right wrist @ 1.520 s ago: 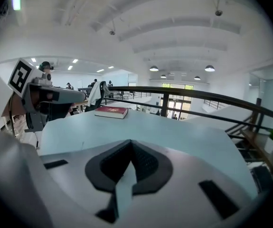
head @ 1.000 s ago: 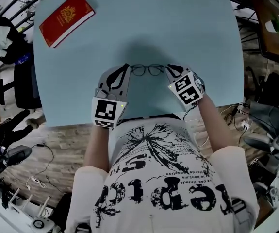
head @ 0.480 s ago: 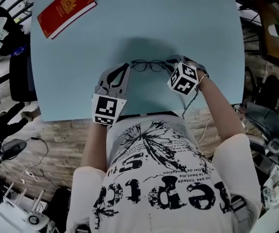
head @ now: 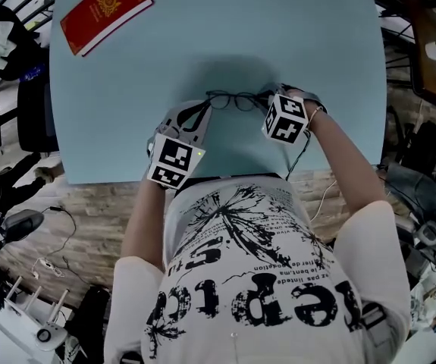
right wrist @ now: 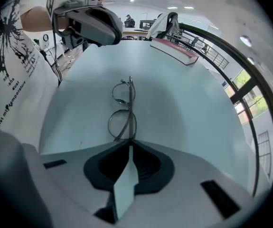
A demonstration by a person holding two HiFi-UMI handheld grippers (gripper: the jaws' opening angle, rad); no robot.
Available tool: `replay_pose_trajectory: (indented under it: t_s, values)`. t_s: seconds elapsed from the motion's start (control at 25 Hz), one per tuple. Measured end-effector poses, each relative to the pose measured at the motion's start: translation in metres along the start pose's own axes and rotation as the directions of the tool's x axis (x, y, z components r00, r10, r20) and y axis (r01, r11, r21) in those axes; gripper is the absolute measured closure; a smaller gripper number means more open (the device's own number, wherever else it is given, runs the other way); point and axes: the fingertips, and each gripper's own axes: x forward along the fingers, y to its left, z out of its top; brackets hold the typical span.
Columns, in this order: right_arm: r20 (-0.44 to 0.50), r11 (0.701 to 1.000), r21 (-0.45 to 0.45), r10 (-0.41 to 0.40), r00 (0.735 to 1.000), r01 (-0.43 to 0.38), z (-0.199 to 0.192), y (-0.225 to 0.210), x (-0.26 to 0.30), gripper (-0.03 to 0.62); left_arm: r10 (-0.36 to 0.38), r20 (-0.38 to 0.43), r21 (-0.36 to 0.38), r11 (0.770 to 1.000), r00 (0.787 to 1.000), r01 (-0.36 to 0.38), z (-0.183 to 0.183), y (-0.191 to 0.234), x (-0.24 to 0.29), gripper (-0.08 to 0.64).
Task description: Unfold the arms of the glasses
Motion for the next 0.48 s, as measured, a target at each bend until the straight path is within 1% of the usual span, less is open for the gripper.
replay_pose_trajectory:
  t_s: [0.08,0.12,0.2,0.24,0.28,0.36,0.4,0.48]
  values:
    - [0.01,1.0,-0.005,-0.001,1.0,0.001,0.0,0.0,-0.001,0.555,-0.057,-0.066,0.033,0.998,0.996,0.059,-0.001,-0.006,0.01,0.538]
    - [0.016,1.0,-0.007,-0.001,1.0,0.001,0.001,0.0,-0.001,0.555,-0.077,-0.094,0.067,0.994,0.993,0.084,0.0,-0.008,0.016,0.537]
    - [0.026,1.0,-0.006,-0.002,1.0,0.002,0.003,-0.001,-0.001,0.555,-0.109,-0.155,0.164,0.977,0.982,0.134,0.003,-0.012,0.026,0.537]
    - [0.03,1.0,-0.006,-0.002,1.0,0.002,0.003,-0.001,-0.001,0.555,-0.123,-0.19,0.219,0.962,0.974,0.164,0.004,-0.015,0.032,0.535]
    - [0.033,1.0,-0.006,-0.002,0.999,0.003,0.004,0.0,-0.002,0.555,-0.137,-0.227,0.273,0.942,0.964,0.198,0.004,-0.019,0.038,0.534]
    - [0.038,1.0,-0.011,-0.001,0.999,0.002,0.003,0.0,-0.003,0.555,-0.169,-0.302,0.359,0.892,0.938,0.276,0.001,-0.029,0.049,0.519]
    - [0.04,1.0,-0.014,-0.001,0.999,0.001,0.003,0.0,-0.004,0.555,-0.188,-0.343,0.389,0.864,0.92,0.321,-0.002,-0.035,0.054,0.492]
    - [0.046,1.0,-0.014,-0.001,0.999,0.002,0.002,0.0,-0.006,0.555,-0.211,-0.424,0.438,0.803,0.881,0.404,-0.009,-0.043,0.062,0.489]
